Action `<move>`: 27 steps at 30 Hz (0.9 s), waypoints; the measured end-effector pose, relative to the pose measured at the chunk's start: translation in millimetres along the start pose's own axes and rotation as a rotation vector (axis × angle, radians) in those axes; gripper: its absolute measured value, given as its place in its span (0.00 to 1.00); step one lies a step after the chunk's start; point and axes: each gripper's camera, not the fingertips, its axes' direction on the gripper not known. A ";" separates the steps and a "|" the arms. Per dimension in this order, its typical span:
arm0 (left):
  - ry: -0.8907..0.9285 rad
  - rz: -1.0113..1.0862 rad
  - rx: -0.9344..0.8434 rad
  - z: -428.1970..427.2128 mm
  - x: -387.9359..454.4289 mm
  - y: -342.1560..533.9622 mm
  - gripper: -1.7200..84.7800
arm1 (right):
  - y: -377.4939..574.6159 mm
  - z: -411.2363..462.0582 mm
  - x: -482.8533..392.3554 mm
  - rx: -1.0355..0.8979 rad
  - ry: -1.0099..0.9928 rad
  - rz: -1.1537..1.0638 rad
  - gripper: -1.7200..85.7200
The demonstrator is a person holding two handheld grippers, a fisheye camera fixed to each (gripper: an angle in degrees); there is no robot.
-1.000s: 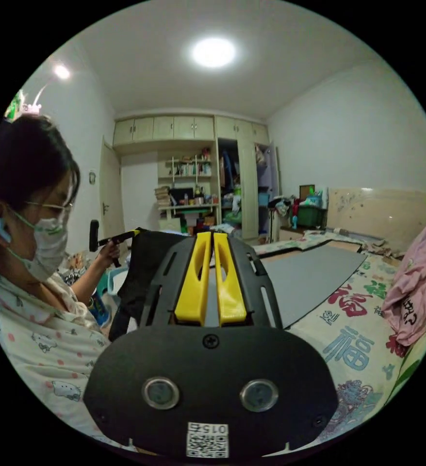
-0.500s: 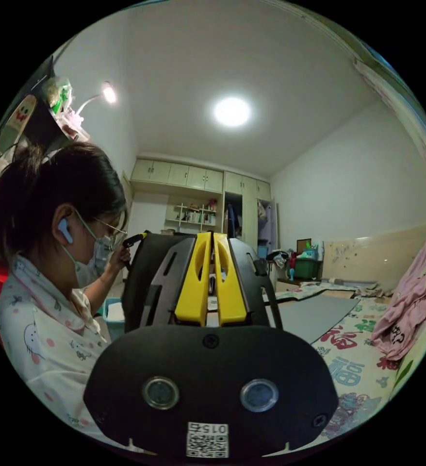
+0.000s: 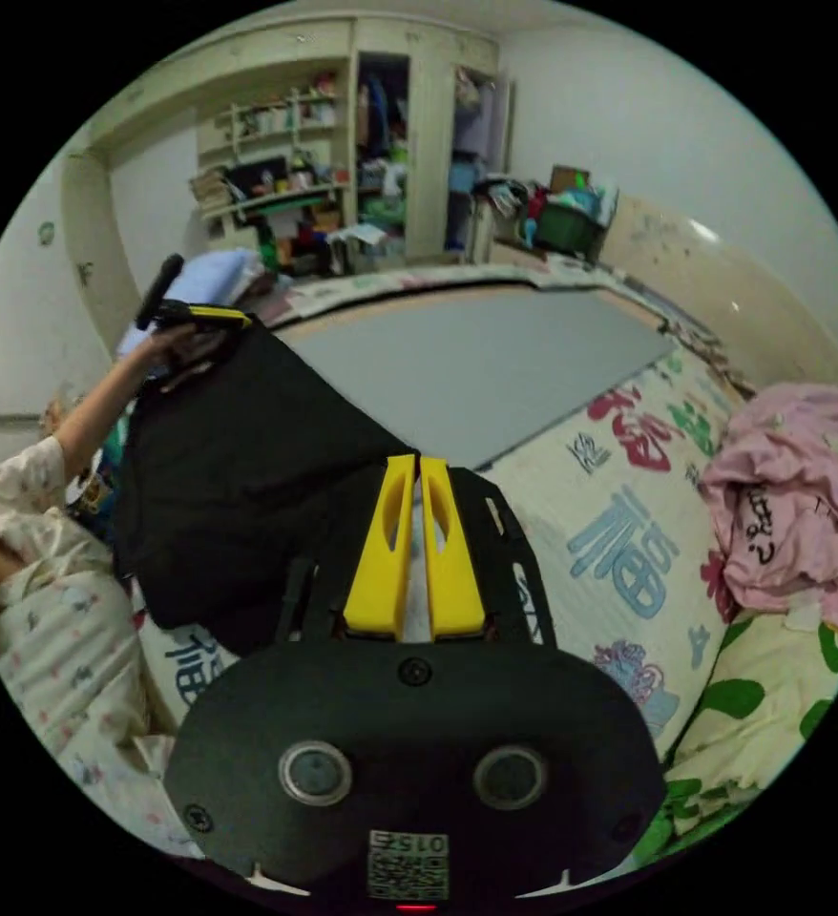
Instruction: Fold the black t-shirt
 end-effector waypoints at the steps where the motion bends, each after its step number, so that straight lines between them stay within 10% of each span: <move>1: -0.023 0.031 -0.033 15.3 5.2 -12.3 0.03 | -8.6 10.0 4.9 -0.025 0.000 0.014 0.01; 14: 0.071 -0.067 0.164 -15.2 -49.4 -49.0 0.08 | -71.6 -51.3 88.8 0.065 -0.027 0.159 0.08; 21: 0.580 0.394 0.340 -122.9 -18.3 47.1 0.10 | -83.8 -178.7 73.7 0.373 -0.188 -0.002 0.08; 27: 0.863 0.595 0.284 -135.0 41.5 85.3 0.12 | -118.9 -168.7 87.0 0.112 -0.355 -0.058 0.15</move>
